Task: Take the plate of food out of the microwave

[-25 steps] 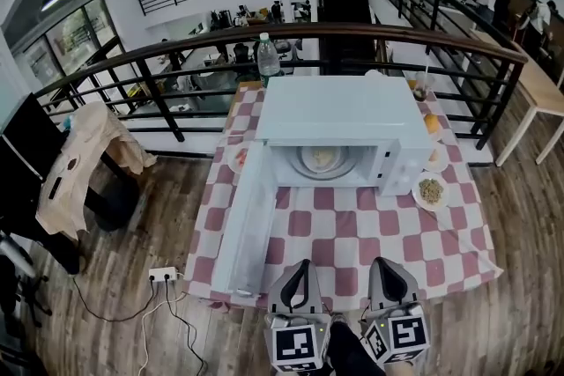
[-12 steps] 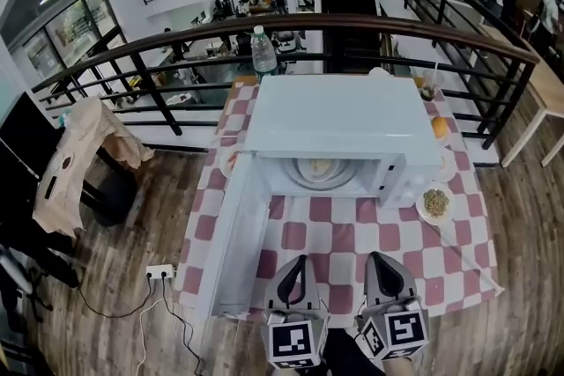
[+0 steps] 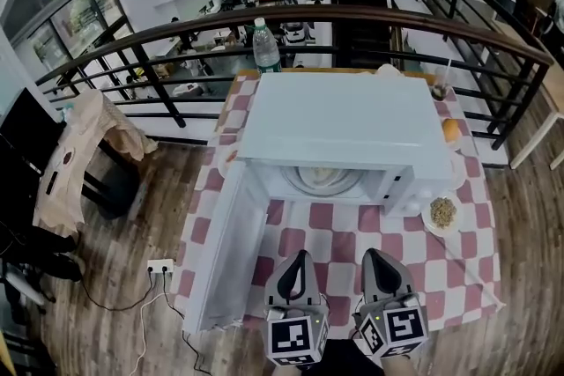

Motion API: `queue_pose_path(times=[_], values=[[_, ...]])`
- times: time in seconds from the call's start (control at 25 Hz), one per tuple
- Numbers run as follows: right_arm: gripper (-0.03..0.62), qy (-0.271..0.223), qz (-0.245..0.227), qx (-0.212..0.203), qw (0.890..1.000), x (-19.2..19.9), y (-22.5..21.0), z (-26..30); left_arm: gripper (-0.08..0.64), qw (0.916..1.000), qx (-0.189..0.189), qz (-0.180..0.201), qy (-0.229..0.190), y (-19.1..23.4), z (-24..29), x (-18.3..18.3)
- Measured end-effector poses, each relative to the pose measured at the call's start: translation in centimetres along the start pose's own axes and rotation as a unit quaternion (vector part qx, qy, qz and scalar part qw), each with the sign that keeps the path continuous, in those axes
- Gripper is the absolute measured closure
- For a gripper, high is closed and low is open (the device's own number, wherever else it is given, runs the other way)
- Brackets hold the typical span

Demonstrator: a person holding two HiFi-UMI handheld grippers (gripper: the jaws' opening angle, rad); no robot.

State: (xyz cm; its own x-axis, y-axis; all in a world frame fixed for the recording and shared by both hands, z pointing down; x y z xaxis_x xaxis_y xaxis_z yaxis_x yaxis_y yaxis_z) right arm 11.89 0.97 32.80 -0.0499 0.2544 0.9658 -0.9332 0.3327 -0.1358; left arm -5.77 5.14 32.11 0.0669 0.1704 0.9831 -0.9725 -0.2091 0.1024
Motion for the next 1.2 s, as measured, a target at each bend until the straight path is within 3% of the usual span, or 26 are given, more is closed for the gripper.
queue_pose_path(times=[0.4, 0.8, 1.2], values=[[0.591, 0.013, 0.012, -0.024, 1.0, 0.7, -0.2, 3.2, 0.541, 0.9997, -0.004, -0.026, 0.0, 0.4, 3.0, 0.7], [0.591, 0.038, 0.05, -0.021, 0.998, 2.0, 0.2, 5.7, 0.541, 0.9991, -0.007, -0.037, 0.018, 1.8, 4.9, 1.4], [0.591, 0.053, 0.08, -0.009, 0.995, 2.5, 1.3, 8.9, 0.541, 0.9969, 0.006, -0.073, 0.029, 4.0, 7.6, 2.2]])
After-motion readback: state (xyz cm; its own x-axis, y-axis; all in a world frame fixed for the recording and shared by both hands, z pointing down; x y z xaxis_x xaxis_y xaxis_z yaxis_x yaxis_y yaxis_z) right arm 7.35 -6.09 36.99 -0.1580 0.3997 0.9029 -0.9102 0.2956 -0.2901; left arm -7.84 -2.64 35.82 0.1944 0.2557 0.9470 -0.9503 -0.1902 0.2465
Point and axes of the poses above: the fingertips, and each gripper's own axes: z forward along the fingers, y to its left, x out of its underside, the point moved 10 cm from there along -z, backward along the fingers, and after that the axes turned 12 degrees about x, right-handed, at the moved point
